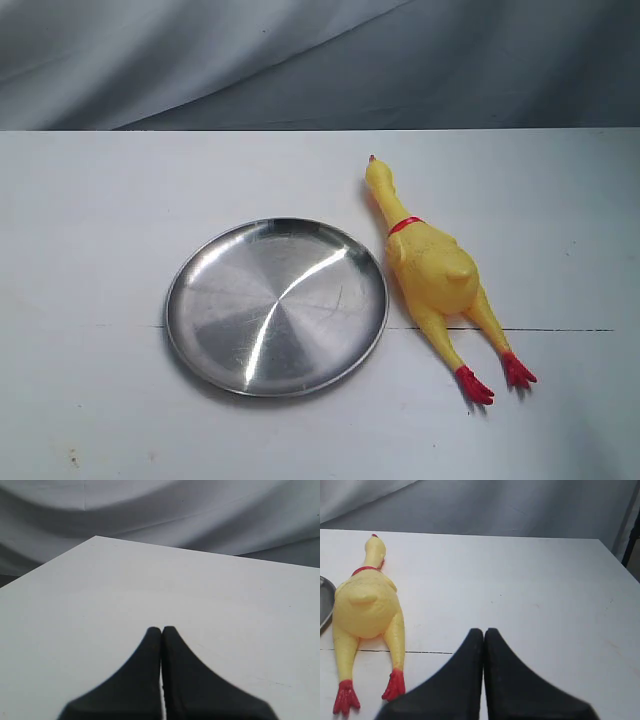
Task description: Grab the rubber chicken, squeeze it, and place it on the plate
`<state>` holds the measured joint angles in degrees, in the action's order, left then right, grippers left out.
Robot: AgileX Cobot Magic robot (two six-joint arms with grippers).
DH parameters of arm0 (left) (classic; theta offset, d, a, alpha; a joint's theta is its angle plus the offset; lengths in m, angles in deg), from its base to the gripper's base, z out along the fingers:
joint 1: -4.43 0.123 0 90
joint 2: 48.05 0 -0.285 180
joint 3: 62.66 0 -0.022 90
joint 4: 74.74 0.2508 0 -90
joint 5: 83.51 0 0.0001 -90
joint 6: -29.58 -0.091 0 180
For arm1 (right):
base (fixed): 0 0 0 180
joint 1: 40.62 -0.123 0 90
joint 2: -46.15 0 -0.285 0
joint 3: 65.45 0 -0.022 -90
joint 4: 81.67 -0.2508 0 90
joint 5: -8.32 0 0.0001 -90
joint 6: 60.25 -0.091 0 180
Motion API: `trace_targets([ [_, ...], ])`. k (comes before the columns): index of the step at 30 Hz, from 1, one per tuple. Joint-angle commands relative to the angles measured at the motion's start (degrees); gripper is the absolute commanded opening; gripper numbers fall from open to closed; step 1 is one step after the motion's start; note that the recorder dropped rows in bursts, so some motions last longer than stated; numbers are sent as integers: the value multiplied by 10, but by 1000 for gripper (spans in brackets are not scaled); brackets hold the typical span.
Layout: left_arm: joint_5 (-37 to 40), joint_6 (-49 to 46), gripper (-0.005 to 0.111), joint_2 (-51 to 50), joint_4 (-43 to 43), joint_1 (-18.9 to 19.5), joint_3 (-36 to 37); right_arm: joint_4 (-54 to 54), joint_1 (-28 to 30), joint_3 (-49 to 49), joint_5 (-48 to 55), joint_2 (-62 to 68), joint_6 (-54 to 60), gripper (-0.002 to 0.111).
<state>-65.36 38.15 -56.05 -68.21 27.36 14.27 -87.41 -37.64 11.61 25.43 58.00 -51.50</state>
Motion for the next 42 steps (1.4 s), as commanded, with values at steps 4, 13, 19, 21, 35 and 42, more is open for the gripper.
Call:
trace_targets([
  [4, -2, 4, 0, 2, 1, 2, 3, 6, 4, 2, -1, -4, -2, 0],
  [13, -2, 4, 0, 2, 1, 2, 3, 6, 4, 2, -13, -4, -2, 0],
  [19, -2, 4, 0, 2, 1, 2, 3, -13, 4, 2, -236, -4, -2, 0],
  [21, -2, 4, 0, 2, 1, 2, 3, -13, 4, 2, -297, -4, -2, 0],
  [35, -2, 4, 0, 2, 1, 2, 3, -74, 4, -43, -428, -4, -16, 0],
  [42, -2, 4, 0, 2, 1, 2, 3, -72, 4, -219, -225, 95, -13, 0],
])
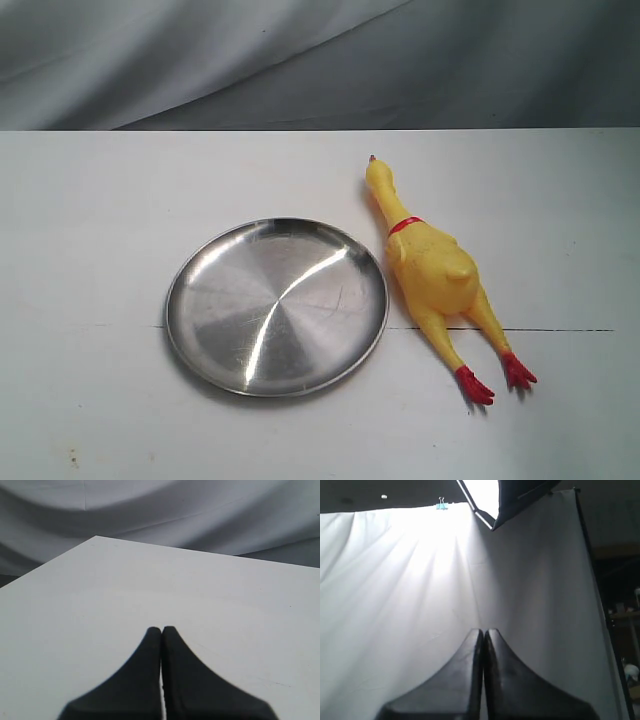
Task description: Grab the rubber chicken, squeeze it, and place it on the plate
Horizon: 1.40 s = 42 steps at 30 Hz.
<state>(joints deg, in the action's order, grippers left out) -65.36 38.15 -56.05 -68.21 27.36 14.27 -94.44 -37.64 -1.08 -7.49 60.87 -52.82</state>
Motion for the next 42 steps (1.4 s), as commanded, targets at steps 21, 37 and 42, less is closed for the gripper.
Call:
trace_targets([
  [21, -2, 4, 0, 2, 1, 2, 3, -103, 4, -311, 580, 567, 32, 0],
  [37, -2, 4, 0, 2, 1, 2, 3, -163, -123, -313, 544, 637, 167, 0],
  [42, -3, 3, 0, 2, 8, 2, 3, -163, -165, -313, 540, 637, 177, 0],
])
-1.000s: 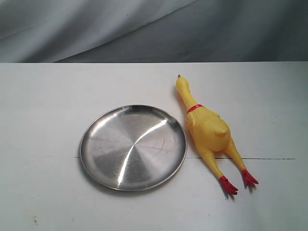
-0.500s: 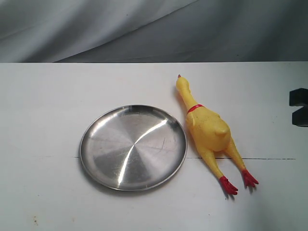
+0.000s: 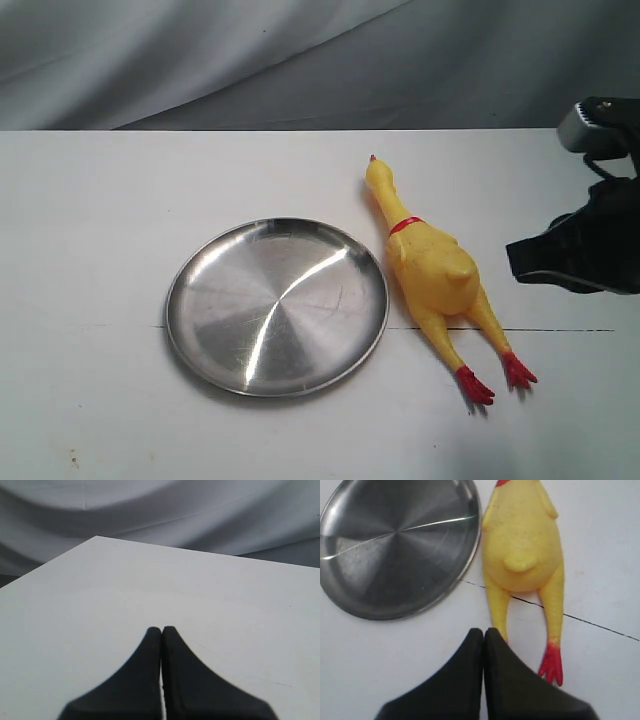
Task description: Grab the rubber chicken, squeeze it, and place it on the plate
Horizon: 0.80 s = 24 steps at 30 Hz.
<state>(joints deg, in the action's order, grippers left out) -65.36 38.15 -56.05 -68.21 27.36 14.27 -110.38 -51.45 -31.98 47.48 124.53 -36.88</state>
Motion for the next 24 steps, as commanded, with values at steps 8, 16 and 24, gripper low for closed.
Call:
trace_targets([
  [8, -159, 6, 0, 2, 43, 2, 3, 20, -46, -4, -17, 1, 21, 0],
  [16, -271, 61, 0, 2, 34, 2, 3, 20, -46, -4, -44, 1, 20, 0],
  [24, -152, 177, 0, -111, 9, 2, -109, 11, -46, -4, -38, 54, 20, 0],
])
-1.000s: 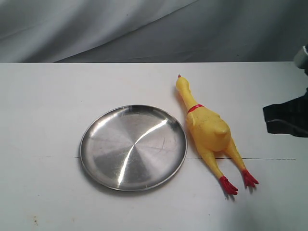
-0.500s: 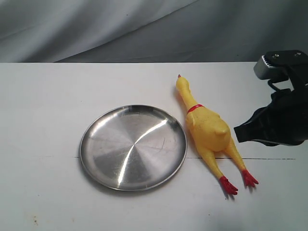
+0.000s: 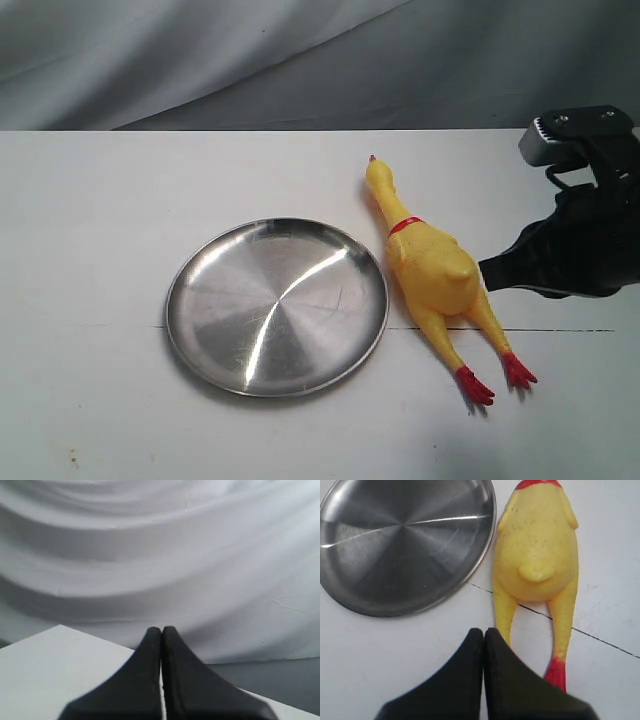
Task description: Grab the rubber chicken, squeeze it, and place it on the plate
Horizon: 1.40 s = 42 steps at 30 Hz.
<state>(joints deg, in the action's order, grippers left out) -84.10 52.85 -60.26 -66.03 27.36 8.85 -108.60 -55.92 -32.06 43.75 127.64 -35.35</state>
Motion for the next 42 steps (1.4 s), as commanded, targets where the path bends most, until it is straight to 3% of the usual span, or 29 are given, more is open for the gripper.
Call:
trace_targets([
  [1, 50, 30, 0, -94, -27, 2, -69, -9, -2, -3, 0, 32, 4, 0],
  [5, 85, -6, 0, -248, -111, -20, -107, -13, -2, -3, -3, 77, 4, 0],
  [8, 79, -64, 0, -336, -142, -97, -133, -13, -2, -3, -4, 95, 4, 0],
  [9, 75, -70, 0, -379, -142, -151, -153, -13, -2, -3, -4, 100, 5, 0],
  [13, 55, -73, 0, -468, -142, -251, -194, -14, -14, -3, 0, 100, 5, 0],
  [18, 29, -92, 0, -579, -142, -341, -254, 11, -70, -8, 2, 100, 0, 0],
  [20, 21, -92, 0, -614, -142, -360, -272, 31, -81, -17, 2, 100, -22, 0],
  [25, 14, -90, 0, -662, -142, -372, -310, 107, -81, -42, 2, 100, -105, 0],
  [31, -57, -84, 0, -669, -142, -372, -312, 119, -81, -43, 4, 145, -121, 3],
  [33, -46, -84, 0, -670, -142, -372, -312, 113, -81, -43, 14, 166, -121, 11],
  [39, 15, -84, 5, -670, -142, -372, -312, 71, -81, -43, 2, 196, -121, 53],
  [42, 19, -84, 14, -670, -142, -372, -312, 61, -81, -43, -16, 206, -121, 61],
])
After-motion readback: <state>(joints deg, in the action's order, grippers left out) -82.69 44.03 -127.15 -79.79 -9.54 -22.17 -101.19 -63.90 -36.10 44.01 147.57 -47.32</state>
